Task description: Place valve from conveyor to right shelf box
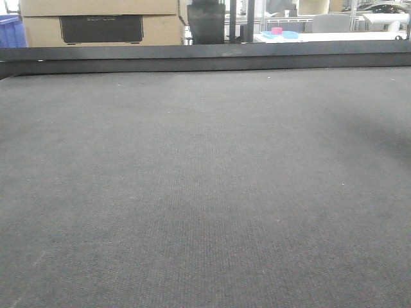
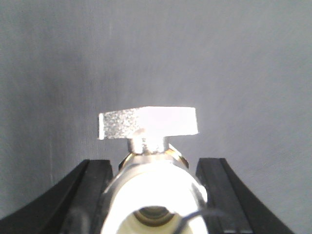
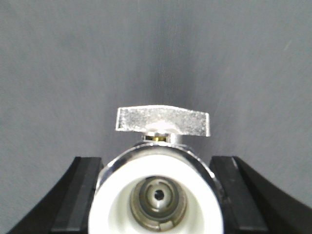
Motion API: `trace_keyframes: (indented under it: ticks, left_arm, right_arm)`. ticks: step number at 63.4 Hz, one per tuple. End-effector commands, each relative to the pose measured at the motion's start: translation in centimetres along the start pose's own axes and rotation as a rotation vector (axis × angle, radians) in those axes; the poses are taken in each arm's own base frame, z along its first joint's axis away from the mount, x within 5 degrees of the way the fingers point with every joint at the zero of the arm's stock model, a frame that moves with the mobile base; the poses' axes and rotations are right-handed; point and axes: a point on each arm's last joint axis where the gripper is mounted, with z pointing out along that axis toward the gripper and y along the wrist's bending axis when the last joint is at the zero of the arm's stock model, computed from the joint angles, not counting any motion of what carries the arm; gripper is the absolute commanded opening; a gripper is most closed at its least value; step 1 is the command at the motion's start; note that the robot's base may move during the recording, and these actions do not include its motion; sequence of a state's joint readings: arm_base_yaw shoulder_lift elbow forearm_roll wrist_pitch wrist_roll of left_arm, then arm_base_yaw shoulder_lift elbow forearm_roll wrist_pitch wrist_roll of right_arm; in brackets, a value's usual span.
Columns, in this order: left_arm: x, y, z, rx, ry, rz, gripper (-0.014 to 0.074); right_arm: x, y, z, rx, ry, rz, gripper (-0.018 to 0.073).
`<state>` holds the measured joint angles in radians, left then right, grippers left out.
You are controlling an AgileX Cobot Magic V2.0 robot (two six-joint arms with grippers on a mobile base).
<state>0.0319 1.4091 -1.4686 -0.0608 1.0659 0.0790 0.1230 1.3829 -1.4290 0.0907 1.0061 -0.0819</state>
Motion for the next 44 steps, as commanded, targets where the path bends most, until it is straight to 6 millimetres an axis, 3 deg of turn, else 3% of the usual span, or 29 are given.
trace_keyframes:
  ticks: [1, 12, 21, 29, 44]
  left_arm:
    - [-0.2, -0.3, -3.6, 0.012, -0.135, -0.012, -0.0111]
    - [0.5, -0.5, -8.7, 0.001, -0.324, -0.005, -0.0111]
    - [1.1, -0.7, -11.3, -0.004, -0.418, -0.001, -0.0111]
    - [1.3, -0.8, -12.4, -0.006, -0.465, 0.000, -0.0111]
    - [1.3, -0.8, -12.5, -0.007, -0.473, 0.000, -0.0111]
  right_arm:
    - [-1.1, 0.1, -3.4, 0.012, -0.133, -0.016, -0.0162]
    - [-1.0, 0.4, -7.4, 0.018, -0.258, -0.024, -0.0162]
    - [-0.7, 0.5, -8.8, 0.019, -0.295, -0.027, -0.0162]
    - [-0.6, 0.6, -9.3, 0.020, -0.309, -0.028, -0.0162]
    - [-0.8, 0.6, -9.4, 0.021, -0.331, -0.027, -0.0162]
